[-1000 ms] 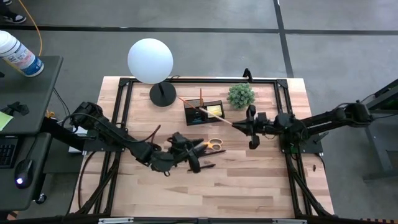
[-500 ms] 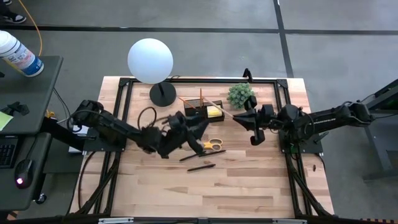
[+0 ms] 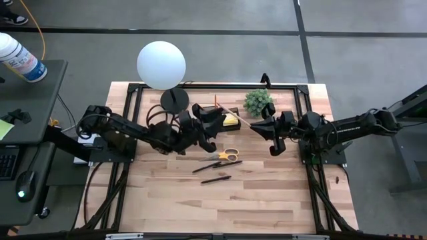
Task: Pick and place office supplies into organizer
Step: Put the wooden pencil into the desk organizer
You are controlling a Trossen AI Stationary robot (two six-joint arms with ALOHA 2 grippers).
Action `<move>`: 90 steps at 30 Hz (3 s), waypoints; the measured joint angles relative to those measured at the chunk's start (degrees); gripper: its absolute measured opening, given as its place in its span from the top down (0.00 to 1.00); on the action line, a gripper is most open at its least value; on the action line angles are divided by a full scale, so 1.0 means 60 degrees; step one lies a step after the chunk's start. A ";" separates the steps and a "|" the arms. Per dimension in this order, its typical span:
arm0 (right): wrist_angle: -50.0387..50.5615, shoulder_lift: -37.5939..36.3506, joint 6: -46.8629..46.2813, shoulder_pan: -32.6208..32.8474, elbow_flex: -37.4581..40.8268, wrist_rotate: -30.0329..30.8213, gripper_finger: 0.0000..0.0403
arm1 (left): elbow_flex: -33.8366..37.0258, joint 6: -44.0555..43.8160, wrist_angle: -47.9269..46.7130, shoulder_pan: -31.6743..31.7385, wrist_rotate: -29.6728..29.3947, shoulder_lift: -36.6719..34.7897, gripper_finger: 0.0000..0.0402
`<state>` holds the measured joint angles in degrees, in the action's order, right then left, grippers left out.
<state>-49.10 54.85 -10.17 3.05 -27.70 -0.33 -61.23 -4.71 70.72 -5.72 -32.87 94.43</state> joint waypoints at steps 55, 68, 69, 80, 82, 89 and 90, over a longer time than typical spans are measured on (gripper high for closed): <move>-0.0012 0.0000 -0.0142 0.0000 0.0000 0.0082 0.98 | -0.1574 0.0219 -0.2355 0.0765 0.1936 0.0011 0.68; 0.0010 0.0000 -0.0011 -0.0004 0.0004 0.0108 0.98 | -0.1574 0.0215 -0.2584 0.0765 0.1833 0.0011 0.93; 0.0011 0.0000 -0.0015 -0.0004 0.0004 0.0108 0.98 | -0.1574 0.0213 -0.2615 0.0765 0.1790 0.0011 0.91; 0.0051 0.0000 0.0007 -0.0004 0.0004 0.0035 0.97 | -0.1570 0.0204 -0.2619 0.0765 0.1673 0.0011 0.95; 0.0055 0.0000 0.0011 -0.0004 0.0004 -0.0012 0.98 | -0.1570 0.0208 -0.2618 0.0765 0.1645 0.0011 0.94; 0.0041 0.0000 -0.0022 -0.0004 0.0004 -0.0121 0.84 | -0.1570 0.0230 -0.2603 0.0765 0.1619 0.0011 0.97; 0.0033 0.0000 -0.0011 -0.0004 0.0004 -0.0139 0.80 | -0.1570 0.0257 -0.2590 0.0768 0.1606 0.0011 0.96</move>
<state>-48.90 54.85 -10.24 3.03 -27.68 -1.16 -70.65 -3.17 55.18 -1.11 -23.24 94.50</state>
